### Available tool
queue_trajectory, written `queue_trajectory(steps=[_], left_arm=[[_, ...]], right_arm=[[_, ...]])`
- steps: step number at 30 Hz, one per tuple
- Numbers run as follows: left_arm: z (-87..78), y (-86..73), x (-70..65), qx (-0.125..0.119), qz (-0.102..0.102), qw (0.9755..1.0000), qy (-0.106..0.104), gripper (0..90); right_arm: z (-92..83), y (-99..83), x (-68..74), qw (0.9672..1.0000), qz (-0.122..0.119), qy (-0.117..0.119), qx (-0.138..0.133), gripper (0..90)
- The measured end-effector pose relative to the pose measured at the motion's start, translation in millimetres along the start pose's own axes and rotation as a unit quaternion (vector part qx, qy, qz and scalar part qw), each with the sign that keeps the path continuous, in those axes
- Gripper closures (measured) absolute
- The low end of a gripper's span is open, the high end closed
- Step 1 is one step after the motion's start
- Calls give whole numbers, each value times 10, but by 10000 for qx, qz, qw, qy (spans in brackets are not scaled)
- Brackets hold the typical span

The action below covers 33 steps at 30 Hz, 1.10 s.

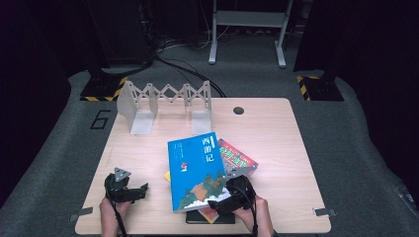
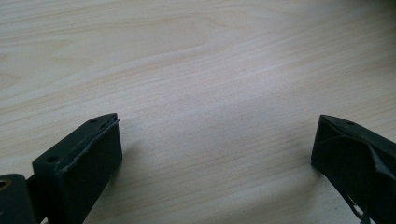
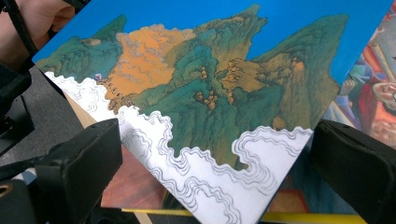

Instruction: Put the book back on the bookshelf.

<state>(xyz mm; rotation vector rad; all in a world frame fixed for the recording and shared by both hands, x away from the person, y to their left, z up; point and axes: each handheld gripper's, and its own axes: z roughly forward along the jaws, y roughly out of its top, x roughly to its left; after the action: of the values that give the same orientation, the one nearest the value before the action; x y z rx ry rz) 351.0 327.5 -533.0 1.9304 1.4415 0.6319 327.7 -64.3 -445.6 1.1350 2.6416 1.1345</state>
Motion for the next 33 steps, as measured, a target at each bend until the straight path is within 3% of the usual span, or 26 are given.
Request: queue_trajectory(steps=[11, 15, 18, 19, 25, 30, 33], left_arm=[[0, 0, 0, 1, 2, 10000, -3, 16], [0, 0, 0, -1, -3, 10000, -3, 16], [1, 0, -1, -7, -11, 10000, 1, 16], [1, 1, 0, 1, -1, 10000, 8, 15], [-3, 9, -2, 48, -3, 10000, 21, 12], [28, 43, -7, 76, 49, 10000, 29, 4], [35, 93, -22, 229, 234, 9994, -51, 2]], right_arm=[[70, 46, 2, 10000, 24, 15, -80, 4], [55, 54, -1, 10000, -96, -8, -13, 11], [11, 56, -20, 9998, -142, 28, -161, 58], [-29, 60, -37, 9996, -148, 75, -243, 66], [-166, 125, -156, 9986, -20, -188, -493, 49], [-66, 221, -286, 9986, 21, -248, -474, 28], [9, 237, -323, 9989, 39, -250, -397, 22]])
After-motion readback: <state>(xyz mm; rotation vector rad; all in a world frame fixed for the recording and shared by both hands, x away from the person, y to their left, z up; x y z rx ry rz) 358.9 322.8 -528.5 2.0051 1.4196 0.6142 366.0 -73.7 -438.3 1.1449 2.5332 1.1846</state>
